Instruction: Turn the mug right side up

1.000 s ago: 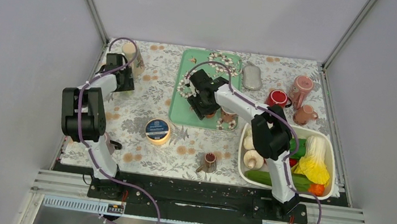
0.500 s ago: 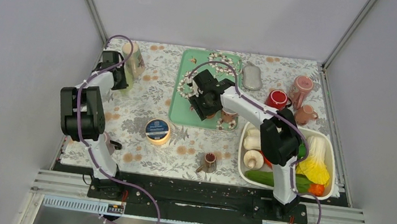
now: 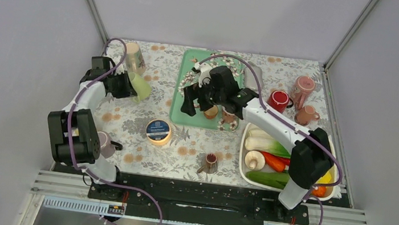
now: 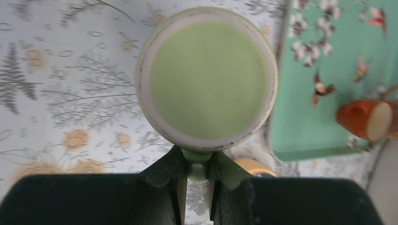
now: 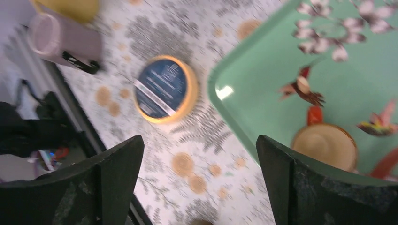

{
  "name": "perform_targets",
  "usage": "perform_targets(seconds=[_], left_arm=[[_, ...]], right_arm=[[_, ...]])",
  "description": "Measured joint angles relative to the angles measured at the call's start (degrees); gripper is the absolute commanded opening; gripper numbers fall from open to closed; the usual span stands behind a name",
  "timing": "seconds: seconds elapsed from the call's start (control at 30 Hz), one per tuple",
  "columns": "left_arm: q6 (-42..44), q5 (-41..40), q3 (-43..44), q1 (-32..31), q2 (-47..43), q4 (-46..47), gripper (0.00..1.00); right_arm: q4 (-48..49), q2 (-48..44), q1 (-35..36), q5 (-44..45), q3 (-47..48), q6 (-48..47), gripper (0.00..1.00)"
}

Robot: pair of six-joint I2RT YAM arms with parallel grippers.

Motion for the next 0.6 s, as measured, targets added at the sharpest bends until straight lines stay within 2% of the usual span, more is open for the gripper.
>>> perform_targets(seconds=[0.1,0.17,0.23,0.37,0.6], left_arm=[[-0.2,5.7,0.3,-0.2,-1.2,-2.1,0.0],[-0.4,8.7,0.5,-0.6,-2.8,-3.5,0.0],[-0.9,11.0,1.0,-1.0,-5.0,-4.7,0.0],[-2.4,15.6,3.6,-2.3,-10.2,-5.7,0.0],[-6.0,22.8,5.3,-6.1,-17.0,-4.5,0.0]], right_arm=[[12.1,-1.4,0.0,-5.9,-4.0,7.1,0.99],[24.0,-1.1,0.1,-9.4,-7.8,15.0,0.99],[28.9,-0.6,0.1,-10.4,-8.9,19.0,0.99],[44.9,3.8,0.1,-11.9,-9.6,31.8,0.99],[62.0,10.7,0.1,-12.4,-8.3,46.9,0.96]])
